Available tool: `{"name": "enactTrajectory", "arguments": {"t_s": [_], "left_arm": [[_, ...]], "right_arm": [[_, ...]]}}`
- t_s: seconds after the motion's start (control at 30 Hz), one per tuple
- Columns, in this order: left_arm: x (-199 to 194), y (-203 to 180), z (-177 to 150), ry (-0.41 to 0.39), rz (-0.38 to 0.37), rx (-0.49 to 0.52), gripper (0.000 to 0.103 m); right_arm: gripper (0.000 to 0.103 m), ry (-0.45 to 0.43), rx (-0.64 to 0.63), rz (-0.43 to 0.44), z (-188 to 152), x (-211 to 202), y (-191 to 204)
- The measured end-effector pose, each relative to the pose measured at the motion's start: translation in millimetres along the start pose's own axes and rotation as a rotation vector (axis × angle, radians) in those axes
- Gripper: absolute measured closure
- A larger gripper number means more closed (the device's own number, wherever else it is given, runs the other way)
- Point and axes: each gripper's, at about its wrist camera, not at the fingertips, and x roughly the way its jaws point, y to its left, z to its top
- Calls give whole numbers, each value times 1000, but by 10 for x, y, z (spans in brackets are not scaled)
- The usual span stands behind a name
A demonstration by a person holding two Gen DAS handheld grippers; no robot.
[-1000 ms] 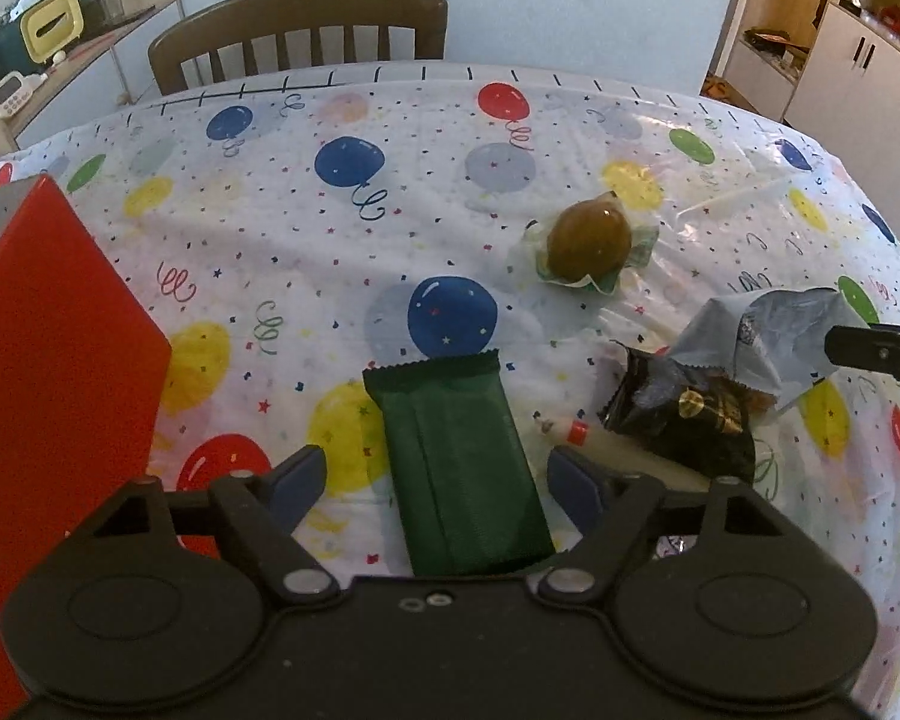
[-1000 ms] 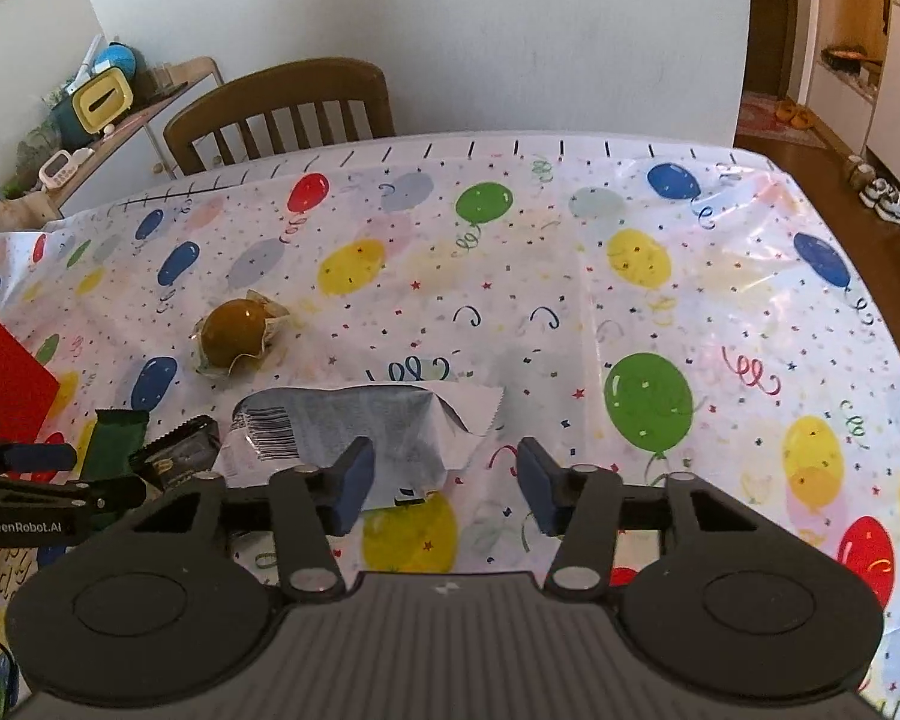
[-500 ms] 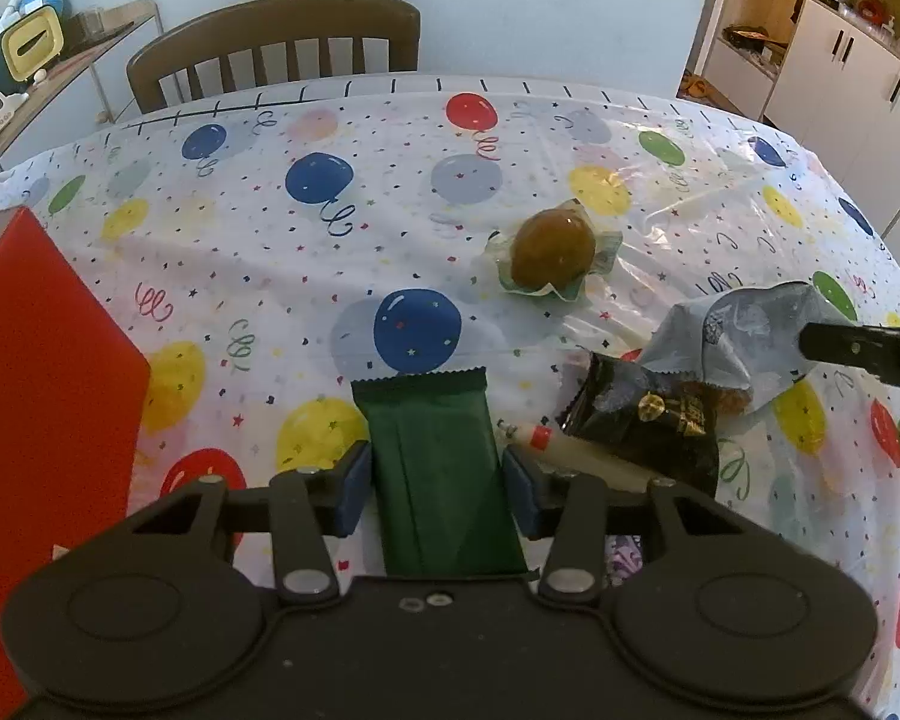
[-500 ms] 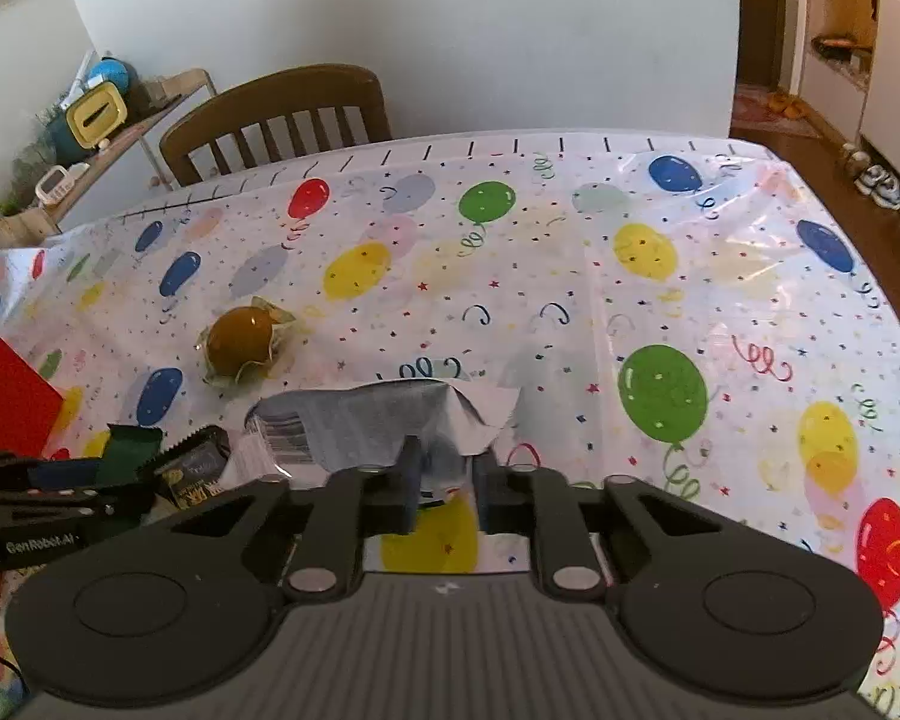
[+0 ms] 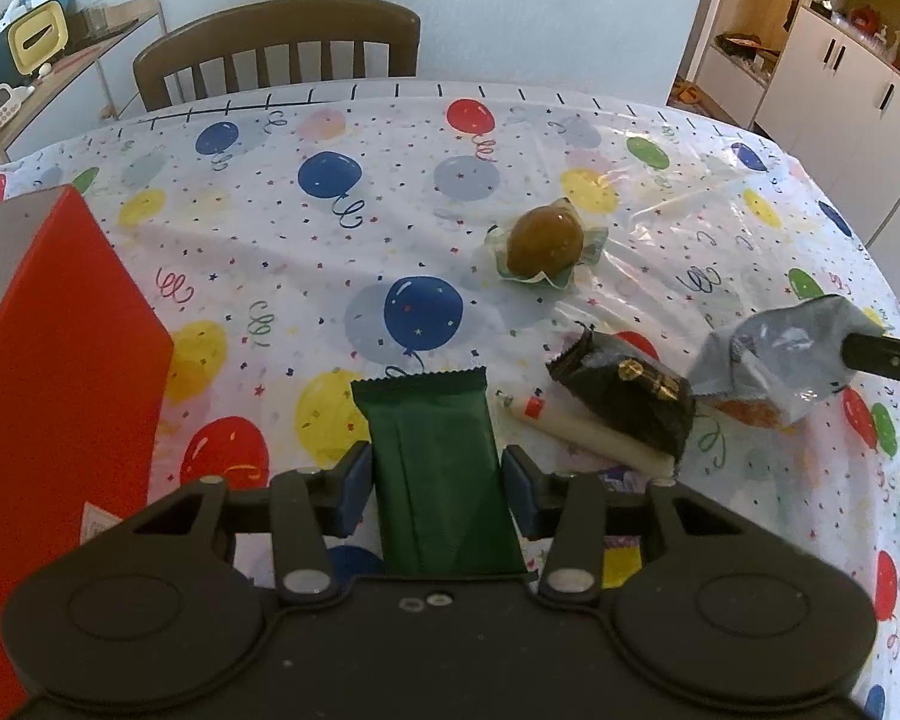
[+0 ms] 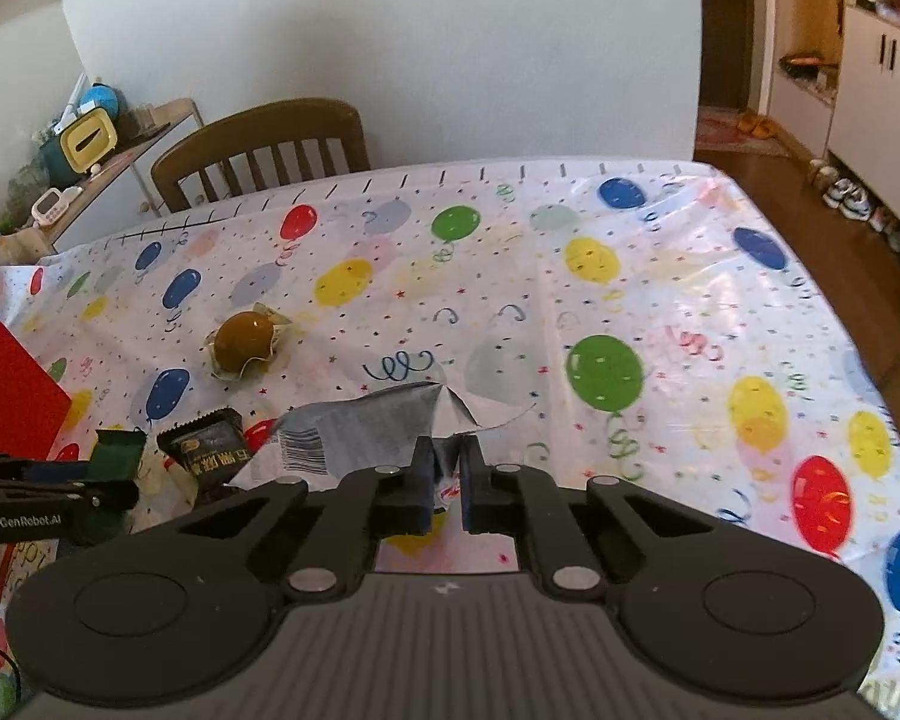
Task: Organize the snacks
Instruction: 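Carry the green bar and silver bag over the box and open both tools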
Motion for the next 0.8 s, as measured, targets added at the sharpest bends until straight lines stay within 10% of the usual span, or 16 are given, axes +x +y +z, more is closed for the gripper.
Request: {"name": "enactTrajectory", "arguments": {"t_s": [0.8], "left_arm": [[-1010, 92, 39, -94, -123, 79, 59]], "right_arm": [[97, -154, 20, -6, -222, -1362, 219]]}}
